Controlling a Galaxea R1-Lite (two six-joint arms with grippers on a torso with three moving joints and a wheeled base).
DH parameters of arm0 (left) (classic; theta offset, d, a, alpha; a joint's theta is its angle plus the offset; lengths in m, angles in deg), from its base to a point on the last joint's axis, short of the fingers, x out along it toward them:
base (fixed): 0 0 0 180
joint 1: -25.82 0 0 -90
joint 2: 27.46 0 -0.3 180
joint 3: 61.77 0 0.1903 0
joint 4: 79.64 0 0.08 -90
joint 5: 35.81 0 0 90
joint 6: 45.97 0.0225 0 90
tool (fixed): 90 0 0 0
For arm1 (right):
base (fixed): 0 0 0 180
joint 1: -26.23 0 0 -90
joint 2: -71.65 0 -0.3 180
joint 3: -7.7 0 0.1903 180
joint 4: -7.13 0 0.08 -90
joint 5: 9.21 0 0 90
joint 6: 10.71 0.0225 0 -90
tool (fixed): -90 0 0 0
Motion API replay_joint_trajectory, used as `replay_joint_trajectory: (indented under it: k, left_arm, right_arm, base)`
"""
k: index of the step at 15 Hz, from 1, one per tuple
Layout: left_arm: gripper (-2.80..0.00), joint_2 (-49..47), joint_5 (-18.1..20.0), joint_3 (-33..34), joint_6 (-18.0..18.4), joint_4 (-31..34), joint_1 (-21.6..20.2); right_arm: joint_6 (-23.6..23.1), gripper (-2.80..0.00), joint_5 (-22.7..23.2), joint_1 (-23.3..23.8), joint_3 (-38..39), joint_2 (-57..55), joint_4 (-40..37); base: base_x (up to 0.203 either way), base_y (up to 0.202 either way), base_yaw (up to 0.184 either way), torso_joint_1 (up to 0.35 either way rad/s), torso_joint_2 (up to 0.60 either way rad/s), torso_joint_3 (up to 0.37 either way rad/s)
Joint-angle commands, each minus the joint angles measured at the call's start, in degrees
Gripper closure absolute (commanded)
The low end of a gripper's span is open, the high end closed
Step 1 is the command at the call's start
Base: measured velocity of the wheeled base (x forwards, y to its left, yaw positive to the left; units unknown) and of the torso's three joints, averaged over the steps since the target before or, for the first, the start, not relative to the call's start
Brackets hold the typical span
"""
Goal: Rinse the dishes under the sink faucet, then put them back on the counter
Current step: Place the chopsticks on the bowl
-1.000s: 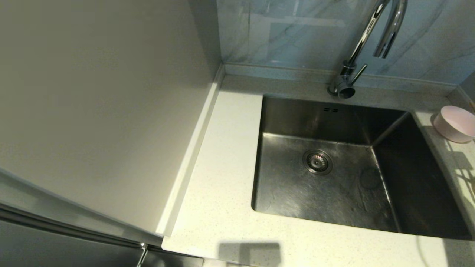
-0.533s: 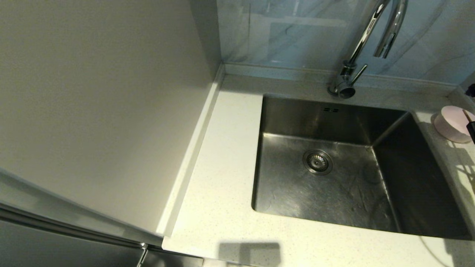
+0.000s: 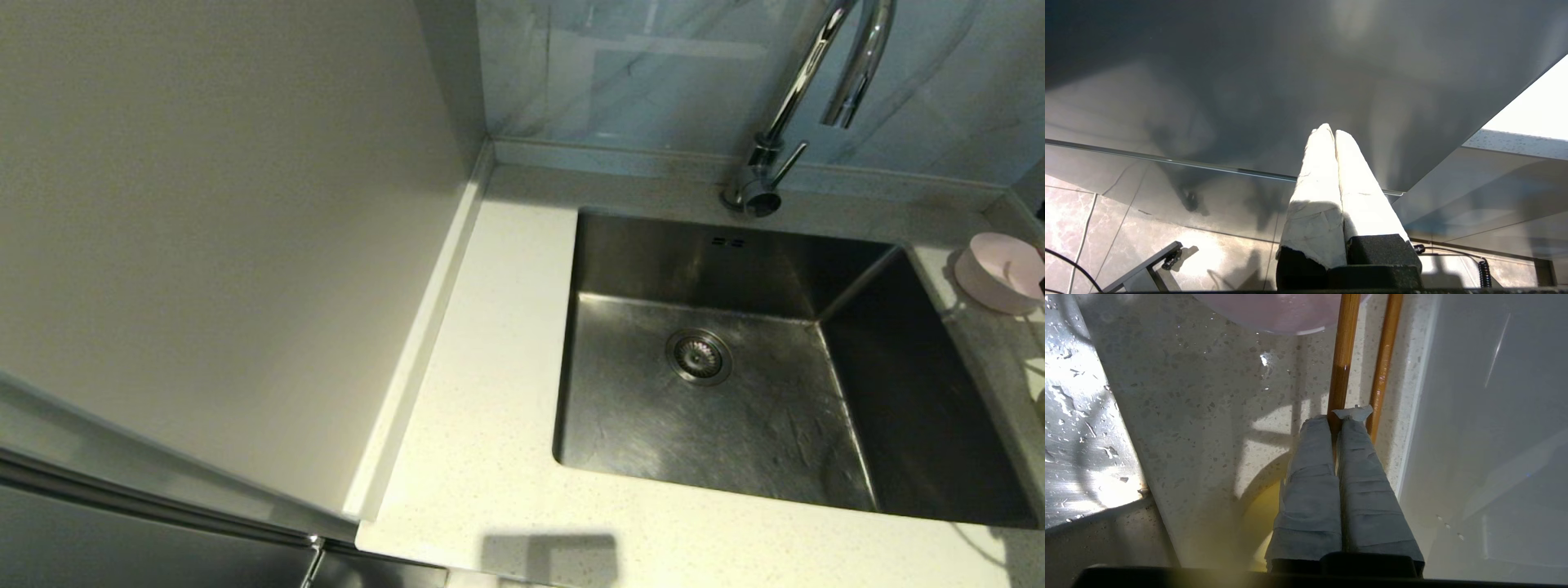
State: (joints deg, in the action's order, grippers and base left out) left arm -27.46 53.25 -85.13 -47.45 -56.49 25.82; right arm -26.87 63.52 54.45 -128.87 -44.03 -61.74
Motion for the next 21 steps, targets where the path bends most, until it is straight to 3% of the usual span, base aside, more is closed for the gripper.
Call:
replay_joint_trajectory:
  k: [1, 11, 12, 21]
  left_arm:
    - [0.00, 0.18, -0.03, 0.00, -0.02, -0.04, 0.00]
    - [0.00, 0.18, -0.03, 0.00, -0.02, -0.04, 0.00]
    - [0.00, 0.18, -0.03, 0.00, -0.02, -0.04, 0.00]
    - [0.00, 0.18, -0.03, 0.00, -0.02, -0.04, 0.00]
  right_arm:
    - [-0.11, 0.00, -0.04, 0.17, 0.00, -0.87, -0.11]
    - [-0.99, 0.00, -0.04, -0.01, 0.00, -1.13, -0.11]
    - [-0.99, -2.80, -0.04, -0.01, 0.09, -1.11, -0.11]
    - [-0.54, -2.80, 1.63, -0.10, 0.09, 0.45, -0.02]
  base:
    - [0.000, 0.000, 0.000, 0.000, 0.00, 0.000]
    - [0.000, 0.000, 0.000, 0.000, 0.00, 0.000]
    - [0.000, 0.000, 0.000, 0.000, 0.00, 0.000]
    - [0.000, 0.000, 0.000, 0.000, 0.00, 0.000]
